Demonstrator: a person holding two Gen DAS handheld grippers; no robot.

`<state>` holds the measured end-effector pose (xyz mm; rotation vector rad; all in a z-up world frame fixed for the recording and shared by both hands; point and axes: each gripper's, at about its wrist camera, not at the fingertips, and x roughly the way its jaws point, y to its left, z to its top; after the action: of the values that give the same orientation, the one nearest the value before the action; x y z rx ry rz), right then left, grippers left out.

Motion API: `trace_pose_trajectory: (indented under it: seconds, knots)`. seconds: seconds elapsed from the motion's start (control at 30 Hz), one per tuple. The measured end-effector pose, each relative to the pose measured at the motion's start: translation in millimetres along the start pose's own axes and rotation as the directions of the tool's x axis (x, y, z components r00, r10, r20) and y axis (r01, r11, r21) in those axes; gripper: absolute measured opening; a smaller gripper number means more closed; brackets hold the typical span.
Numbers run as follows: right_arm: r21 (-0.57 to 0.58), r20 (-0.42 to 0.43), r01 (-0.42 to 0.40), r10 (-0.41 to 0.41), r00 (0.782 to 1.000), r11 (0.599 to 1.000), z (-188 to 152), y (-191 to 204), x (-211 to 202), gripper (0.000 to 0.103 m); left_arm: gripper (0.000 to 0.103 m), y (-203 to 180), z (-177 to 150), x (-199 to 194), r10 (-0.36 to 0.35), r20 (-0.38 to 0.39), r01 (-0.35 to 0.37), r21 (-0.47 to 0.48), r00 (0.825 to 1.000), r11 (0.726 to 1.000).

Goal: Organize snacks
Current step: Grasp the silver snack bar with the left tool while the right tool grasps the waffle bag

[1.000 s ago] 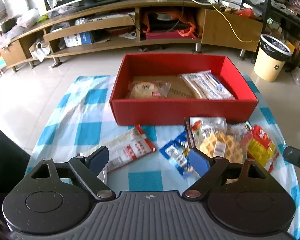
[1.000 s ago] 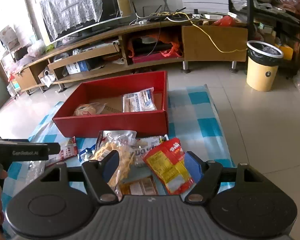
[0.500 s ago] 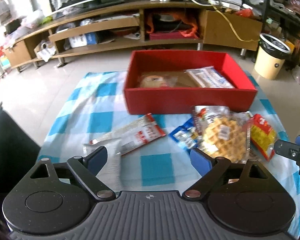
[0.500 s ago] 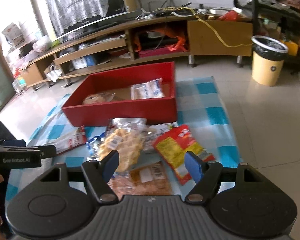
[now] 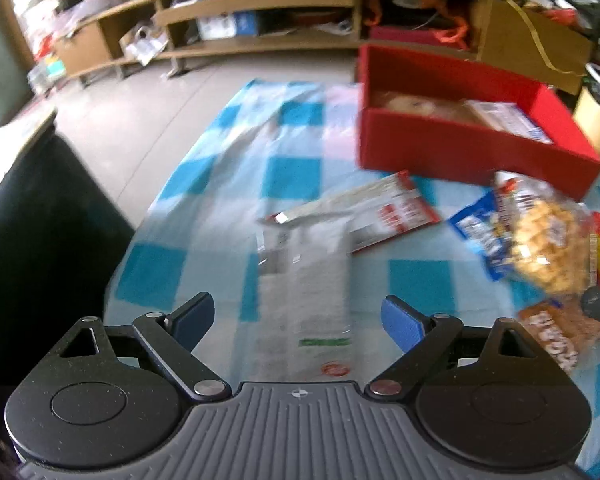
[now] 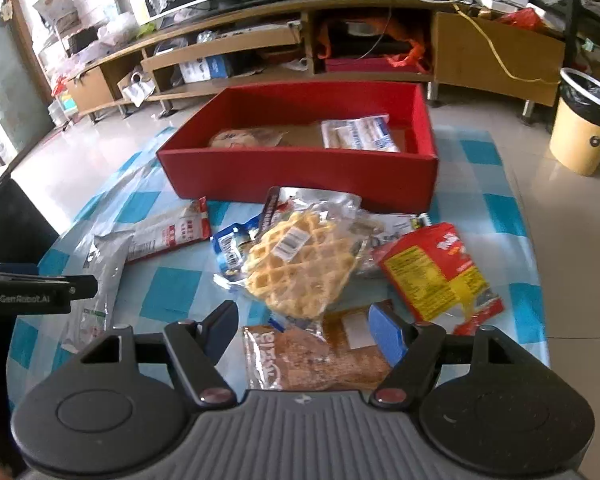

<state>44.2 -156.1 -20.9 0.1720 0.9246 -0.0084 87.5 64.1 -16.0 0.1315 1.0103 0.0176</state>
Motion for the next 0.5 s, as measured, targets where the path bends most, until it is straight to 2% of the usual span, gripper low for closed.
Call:
trace_pose_trajectory:
  seconds: [0.33, 0.43, 0.5]
  knots:
    - [-0.015, -0.023, -0.026, 0.026, 0.999, 1.000, 6, 9, 11, 0.068, 0.097, 6, 1, 35, 0.038, -0.062, -0.040, -0.021, 0.997, 0.999]
    - [-0.018, -0.031, -0.025, 0.024, 0.999, 1.000, 5, 8, 13, 0.068, 0.090, 4, -1, 48, 0.022, -0.103, -0.026, -0.038, 0.994, 0.999]
    - [-0.015, -0.029, -0.023, 0.022, 0.999, 1.000, 5, 7, 12, 0.068, 0.075, 6, 1, 46, -0.010, -0.103, 0.004, -0.060, 0.995, 0.998]
